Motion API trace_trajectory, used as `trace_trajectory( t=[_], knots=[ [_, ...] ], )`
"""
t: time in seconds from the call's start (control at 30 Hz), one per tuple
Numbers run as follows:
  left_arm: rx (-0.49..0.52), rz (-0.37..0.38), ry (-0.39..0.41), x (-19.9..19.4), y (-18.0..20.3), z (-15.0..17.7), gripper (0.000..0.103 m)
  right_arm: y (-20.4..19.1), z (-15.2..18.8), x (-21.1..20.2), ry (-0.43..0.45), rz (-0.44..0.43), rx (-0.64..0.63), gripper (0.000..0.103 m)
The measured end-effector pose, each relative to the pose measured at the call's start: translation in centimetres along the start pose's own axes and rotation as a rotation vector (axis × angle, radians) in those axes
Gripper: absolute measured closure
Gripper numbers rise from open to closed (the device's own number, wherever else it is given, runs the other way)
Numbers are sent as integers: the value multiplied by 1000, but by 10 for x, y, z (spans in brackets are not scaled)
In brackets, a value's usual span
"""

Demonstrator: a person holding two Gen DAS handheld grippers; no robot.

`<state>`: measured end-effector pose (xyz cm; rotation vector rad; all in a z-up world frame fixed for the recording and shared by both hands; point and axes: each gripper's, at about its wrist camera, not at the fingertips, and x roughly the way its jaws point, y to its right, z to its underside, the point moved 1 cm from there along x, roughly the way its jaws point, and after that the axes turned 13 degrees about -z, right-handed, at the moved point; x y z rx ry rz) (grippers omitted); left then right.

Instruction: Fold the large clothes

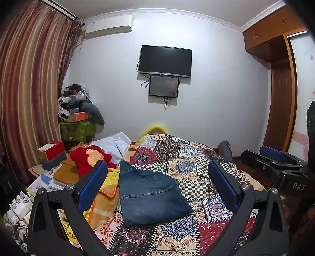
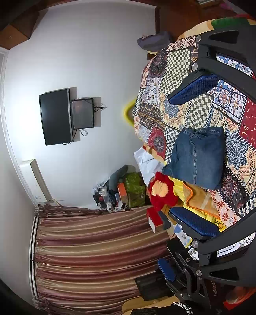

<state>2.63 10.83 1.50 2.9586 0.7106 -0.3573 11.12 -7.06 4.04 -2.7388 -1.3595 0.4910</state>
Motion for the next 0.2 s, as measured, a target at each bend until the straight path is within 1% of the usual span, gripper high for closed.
trace_trajectory(
  t=[0.2],
  knots=[
    [-9,-2,-14,5,-3,1,0,2,0,1,-1,5,6,0]
  ],
)
